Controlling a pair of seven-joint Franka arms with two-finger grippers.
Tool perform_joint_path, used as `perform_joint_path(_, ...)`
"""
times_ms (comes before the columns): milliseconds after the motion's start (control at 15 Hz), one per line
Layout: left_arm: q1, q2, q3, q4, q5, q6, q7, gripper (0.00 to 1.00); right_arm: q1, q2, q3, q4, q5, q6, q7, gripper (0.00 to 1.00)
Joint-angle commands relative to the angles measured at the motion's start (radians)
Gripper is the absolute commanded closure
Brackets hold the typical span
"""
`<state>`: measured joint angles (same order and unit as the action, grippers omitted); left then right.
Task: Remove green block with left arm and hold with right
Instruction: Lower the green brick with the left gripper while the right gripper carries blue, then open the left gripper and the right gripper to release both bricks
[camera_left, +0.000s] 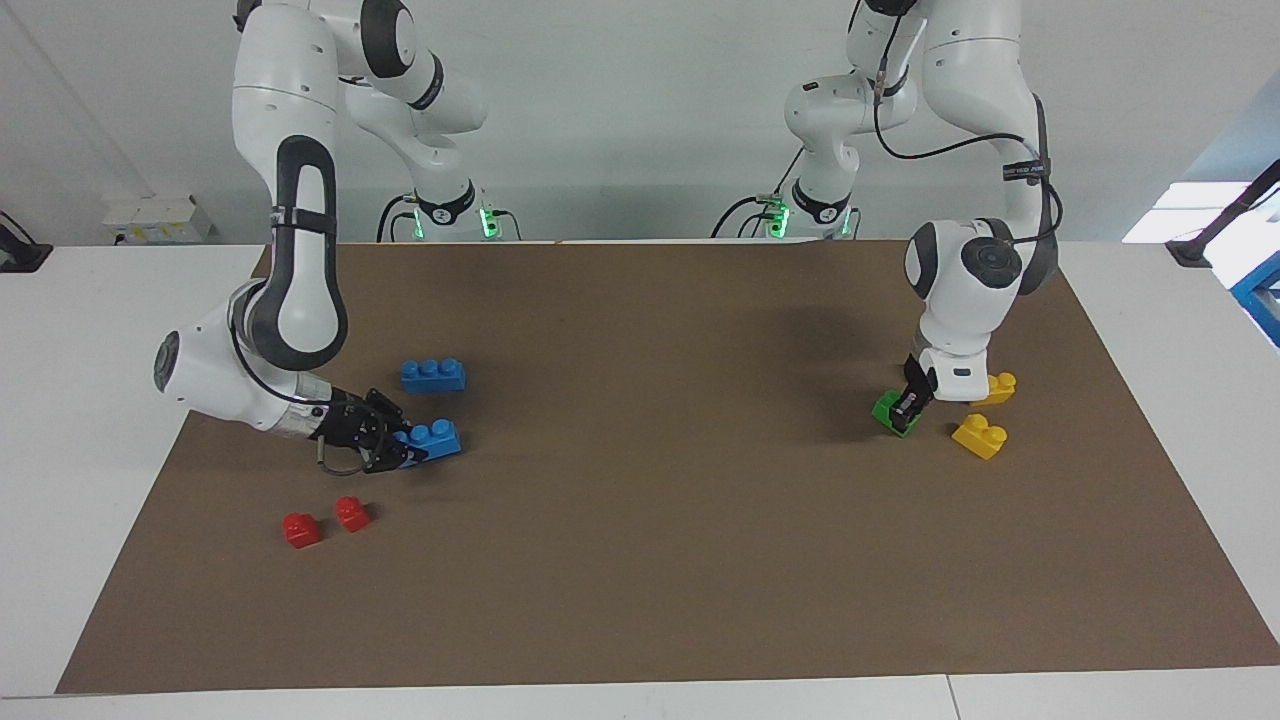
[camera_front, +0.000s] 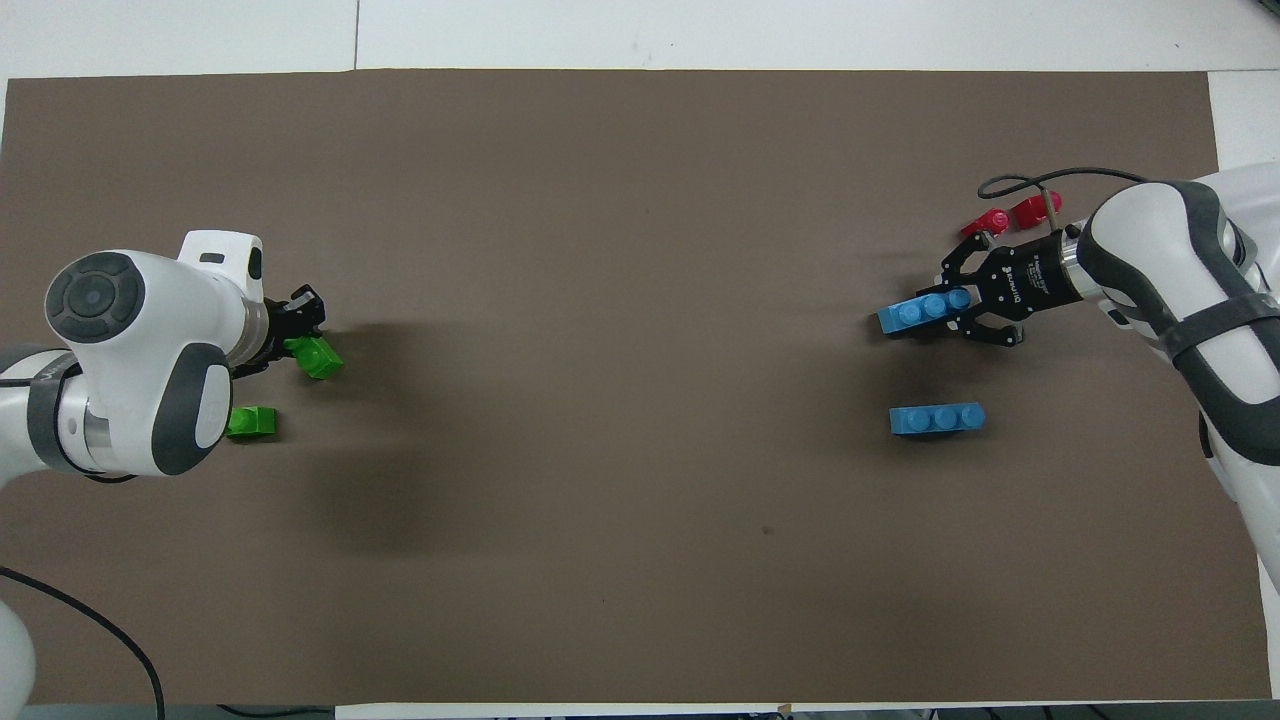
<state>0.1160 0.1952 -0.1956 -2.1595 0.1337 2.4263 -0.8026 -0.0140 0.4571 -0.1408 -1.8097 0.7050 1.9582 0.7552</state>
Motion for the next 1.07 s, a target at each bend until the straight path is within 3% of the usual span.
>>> perform_joint_path(0,0.014,-0.025,-0.004,-0.036,-0.011,0.025,0.045,1.0,-0.003,-0.023,0.009,-0.043,-0.019,0.045,-0.016,1.0)
perform_joint_path(67,0.014,-0.025,-0.005,-0.036,-0.011,0.025,0.052,0.82,-0.001,-0.023,0.007,-0.045,-0.019,0.051,-0.014,1.0)
perform_joint_path(133,0.014,-0.025,-0.004,-0.037,-0.011,0.025,0.054,0.48,0.003,-0.023,0.007,-0.046,-0.019,0.059,-0.013,1.0)
perform_joint_path(200,0.014,-0.025,-0.004,-0.036,-0.011,0.024,0.054,0.0,0.011,-0.023,0.007,-0.048,-0.021,0.064,-0.01,0.89)
perform_joint_path(267,0.013,-0.025,-0.004,-0.034,-0.011,0.022,0.054,0.0,0.018,-0.023,0.007,-0.049,-0.021,0.067,-0.007,0.43)
perform_joint_path(400,0.013,-0.025,-0.005,-0.026,-0.011,0.013,0.056,0.0,0.026,-0.023,0.007,-0.049,-0.021,0.068,0.001,0.23)
perform_joint_path(467,0.013,-0.026,-0.005,-0.023,-0.011,0.01,0.056,0.0,0.026,-0.024,0.007,-0.048,-0.021,0.061,0.001,0.17)
perform_joint_path(600,0.013,-0.033,-0.007,-0.004,-0.011,-0.034,0.056,0.0,0.031,-0.046,0.007,-0.045,-0.021,0.047,0.016,0.14)
perform_joint_path(867,0.007,-0.054,-0.013,0.127,-0.014,-0.25,0.054,0.0,0.066,-0.112,0.006,-0.025,-0.048,-0.002,0.101,0.08)
perform_joint_path(1000,0.007,-0.077,-0.012,0.197,-0.078,-0.337,0.054,0.0,0.074,-0.158,0.007,0.003,-0.102,-0.045,0.157,0.04)
